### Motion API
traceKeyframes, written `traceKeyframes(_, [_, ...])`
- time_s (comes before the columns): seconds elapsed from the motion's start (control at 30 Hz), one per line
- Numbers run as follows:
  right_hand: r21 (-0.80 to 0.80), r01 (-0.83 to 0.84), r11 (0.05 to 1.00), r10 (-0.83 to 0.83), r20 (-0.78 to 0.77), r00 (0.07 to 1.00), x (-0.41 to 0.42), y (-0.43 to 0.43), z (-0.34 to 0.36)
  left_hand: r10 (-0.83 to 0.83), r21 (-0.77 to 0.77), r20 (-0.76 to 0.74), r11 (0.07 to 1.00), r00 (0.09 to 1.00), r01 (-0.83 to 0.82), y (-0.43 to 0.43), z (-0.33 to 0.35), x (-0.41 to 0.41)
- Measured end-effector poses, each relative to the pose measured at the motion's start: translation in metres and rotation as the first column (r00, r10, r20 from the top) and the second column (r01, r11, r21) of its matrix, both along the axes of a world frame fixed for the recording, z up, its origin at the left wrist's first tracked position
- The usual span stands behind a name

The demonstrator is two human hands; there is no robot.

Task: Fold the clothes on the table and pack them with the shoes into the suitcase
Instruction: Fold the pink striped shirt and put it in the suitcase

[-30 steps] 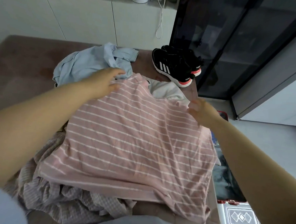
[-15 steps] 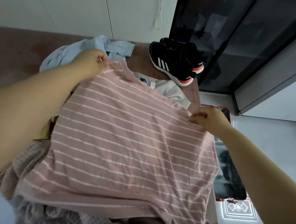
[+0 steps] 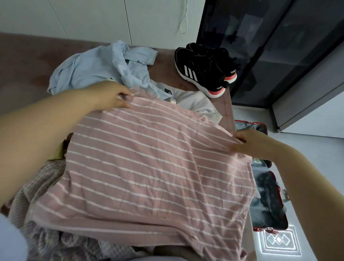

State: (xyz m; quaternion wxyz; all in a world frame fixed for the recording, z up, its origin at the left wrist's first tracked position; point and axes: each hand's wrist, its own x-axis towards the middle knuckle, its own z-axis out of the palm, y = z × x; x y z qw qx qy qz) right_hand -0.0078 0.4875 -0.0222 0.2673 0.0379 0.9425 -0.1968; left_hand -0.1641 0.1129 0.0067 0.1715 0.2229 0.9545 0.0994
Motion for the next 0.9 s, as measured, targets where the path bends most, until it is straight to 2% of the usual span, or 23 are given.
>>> traceKeyframes(0.1, [-0.027, -0.036, 0.999, 0.035, -0.06, 0.998, 0.008, 0.002, 0.024, 0.045, 0.193, -0.063, 0.981, 0.997, -0.033, -0.004, 0.017, 0.001])
traceKeyframes(0.17, [-0.081, 0.03, 0.996, -0.042, -0.147, 0.988, 0.011, 0.005, 0.042, 0.055, 0.238, -0.118, 0.971, 0.992, -0.026, -0.011, 0.032, -0.001])
traceKeyframes(0.27, [-0.103, 0.144, 0.984, -0.165, -0.246, 0.955, 0.005, 0.013, 0.065, 0.09, 0.248, -0.169, 0.968, 0.982, -0.046, -0.015, 0.055, -0.014])
traceKeyframes(0.37, [-0.012, 0.227, 0.974, -0.217, -0.341, 0.915, -0.021, 0.014, 0.063, 0.135, 0.271, -0.268, 0.961, 0.954, -0.059, 0.0, 0.06, -0.032])
traceKeyframes(0.47, [0.085, 0.312, 0.946, -0.257, -0.388, 0.885, -0.04, -0.001, 0.04, 0.114, 0.128, -0.349, 0.989, 0.93, -0.073, 0.022, 0.04, -0.033])
traceKeyframes(0.57, [0.221, 0.201, 0.954, -0.116, -0.346, 0.931, -0.024, -0.033, 0.015, 0.006, -0.01, -0.346, 1.0, 0.938, -0.01, 0.038, 0.014, -0.003])
traceKeyframes(0.67, [0.1, -0.012, 0.995, 0.057, -0.461, 0.886, 0.031, -0.073, -0.001, -0.191, 0.024, -0.411, 0.975, 0.891, 0.22, 0.029, -0.003, 0.061])
traceKeyframes(0.77, [0.101, -0.199, 0.975, 0.22, -0.562, 0.798, 0.1, -0.094, -0.032, -0.393, 0.052, -0.42, 0.89, 0.818, 0.454, -0.001, -0.018, 0.136])
traceKeyframes(0.83, [0.102, -0.261, 0.96, 0.273, -0.556, 0.785, 0.141, -0.099, -0.051, -0.457, 0.052, -0.387, 0.856, 0.801, 0.514, -0.024, -0.033, 0.179])
traceKeyframes(0.9, [0.101, -0.284, 0.953, 0.292, -0.544, 0.786, 0.176, -0.099, -0.066, -0.464, 0.042, -0.331, 0.863, 0.822, 0.504, -0.048, -0.048, 0.207])
